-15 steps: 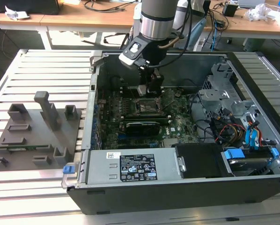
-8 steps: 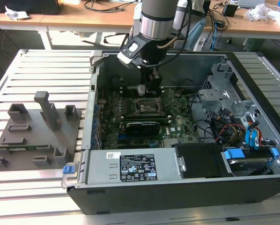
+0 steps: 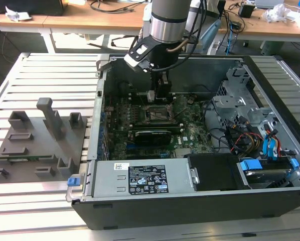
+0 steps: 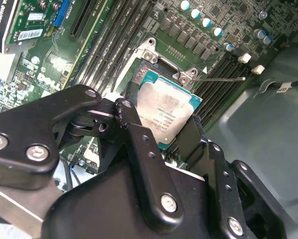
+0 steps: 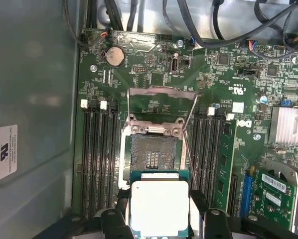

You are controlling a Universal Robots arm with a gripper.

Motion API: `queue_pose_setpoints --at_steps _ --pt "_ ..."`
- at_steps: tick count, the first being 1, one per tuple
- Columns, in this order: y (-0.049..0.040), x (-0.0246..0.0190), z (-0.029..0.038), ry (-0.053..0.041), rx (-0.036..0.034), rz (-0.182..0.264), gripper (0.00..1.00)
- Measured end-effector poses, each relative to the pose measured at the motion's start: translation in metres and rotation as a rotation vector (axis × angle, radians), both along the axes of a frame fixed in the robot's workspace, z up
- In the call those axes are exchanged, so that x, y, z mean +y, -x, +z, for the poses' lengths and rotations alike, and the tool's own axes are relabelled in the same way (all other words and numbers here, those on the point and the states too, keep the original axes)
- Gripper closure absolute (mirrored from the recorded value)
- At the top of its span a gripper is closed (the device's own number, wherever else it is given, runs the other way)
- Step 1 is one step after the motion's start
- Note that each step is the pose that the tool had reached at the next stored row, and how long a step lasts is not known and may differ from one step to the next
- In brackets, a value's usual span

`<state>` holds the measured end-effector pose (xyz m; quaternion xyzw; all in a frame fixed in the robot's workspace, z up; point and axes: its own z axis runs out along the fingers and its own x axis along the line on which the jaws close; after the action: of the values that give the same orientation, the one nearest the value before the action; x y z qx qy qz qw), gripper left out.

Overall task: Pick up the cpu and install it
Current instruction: 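Place the cpu into insertion slot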

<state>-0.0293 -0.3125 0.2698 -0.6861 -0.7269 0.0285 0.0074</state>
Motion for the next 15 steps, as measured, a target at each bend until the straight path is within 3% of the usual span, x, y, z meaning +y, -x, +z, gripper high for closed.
queue_pose_setpoints --at_steps 15 --pt "0.0000 0.0000 0.0000 0.0000 0.0000 -0.142 0.45"
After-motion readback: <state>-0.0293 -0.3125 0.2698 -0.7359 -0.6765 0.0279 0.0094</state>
